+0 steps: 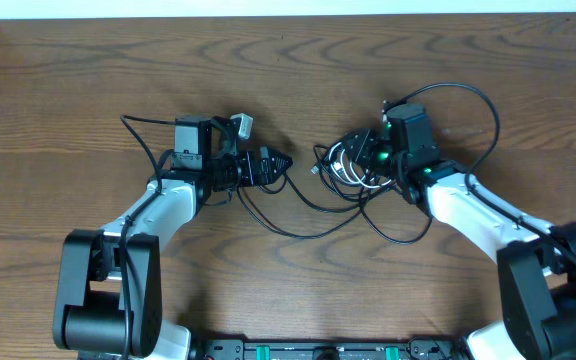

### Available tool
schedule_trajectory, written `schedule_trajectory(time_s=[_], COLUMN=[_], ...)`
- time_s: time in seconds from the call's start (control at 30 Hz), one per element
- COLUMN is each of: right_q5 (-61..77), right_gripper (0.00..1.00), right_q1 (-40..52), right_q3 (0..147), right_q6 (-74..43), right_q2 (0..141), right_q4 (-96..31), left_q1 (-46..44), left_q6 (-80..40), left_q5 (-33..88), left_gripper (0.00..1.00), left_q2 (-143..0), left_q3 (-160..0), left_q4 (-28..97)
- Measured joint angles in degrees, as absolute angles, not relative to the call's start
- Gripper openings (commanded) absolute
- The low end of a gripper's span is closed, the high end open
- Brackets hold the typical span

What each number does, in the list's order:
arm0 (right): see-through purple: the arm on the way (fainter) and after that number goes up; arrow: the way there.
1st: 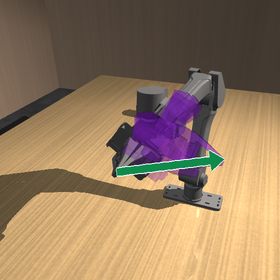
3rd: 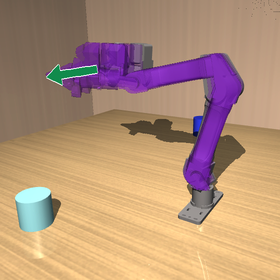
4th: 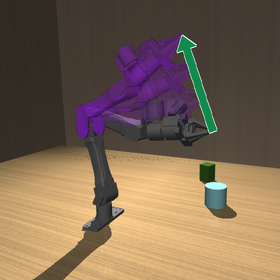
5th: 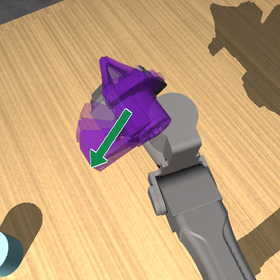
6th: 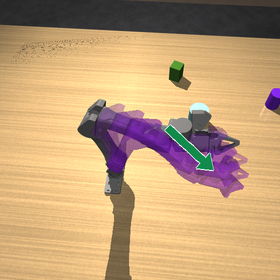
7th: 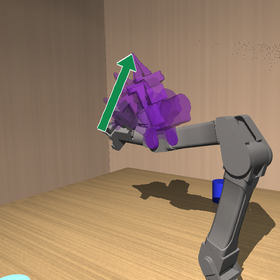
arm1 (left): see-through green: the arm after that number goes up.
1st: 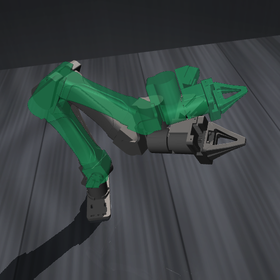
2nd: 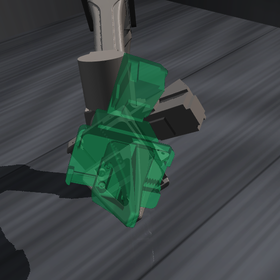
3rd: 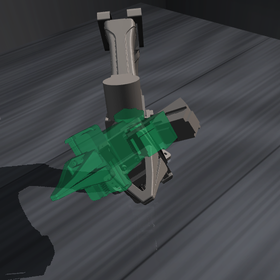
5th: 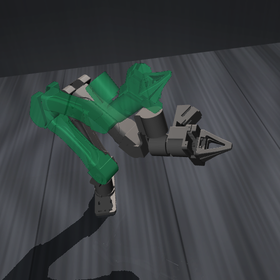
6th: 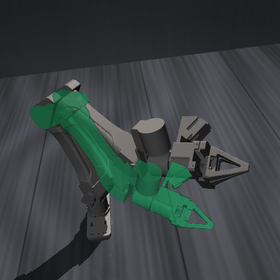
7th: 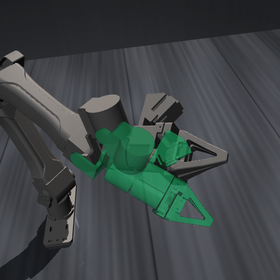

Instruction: Untangle cables

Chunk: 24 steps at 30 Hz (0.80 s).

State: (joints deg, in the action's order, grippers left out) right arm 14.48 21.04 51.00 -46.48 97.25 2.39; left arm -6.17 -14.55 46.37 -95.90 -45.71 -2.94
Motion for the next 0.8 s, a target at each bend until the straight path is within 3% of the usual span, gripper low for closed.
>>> schedule_trajectory(time_s=[0.43,0.8], right_q5=[13.21,12.38], right_gripper=[0.40,0.40], right_q1=[21.65,24.10], right_q3=[51.00,51.03], right_q6=[-55.05,-59.07], right_q2=[100.51,104.53], right_q4=[3.25,11.27], left_q1=[-6.17,-6.17], left_q6=[-14.55,-14.55], left_q5=[46.35,46.35], left_gripper=[0.99,0.99], left_q2=[-95.90,-95.90], left_q3=[-45.71,-45.71], left_q4=[-2.94,-2.94])
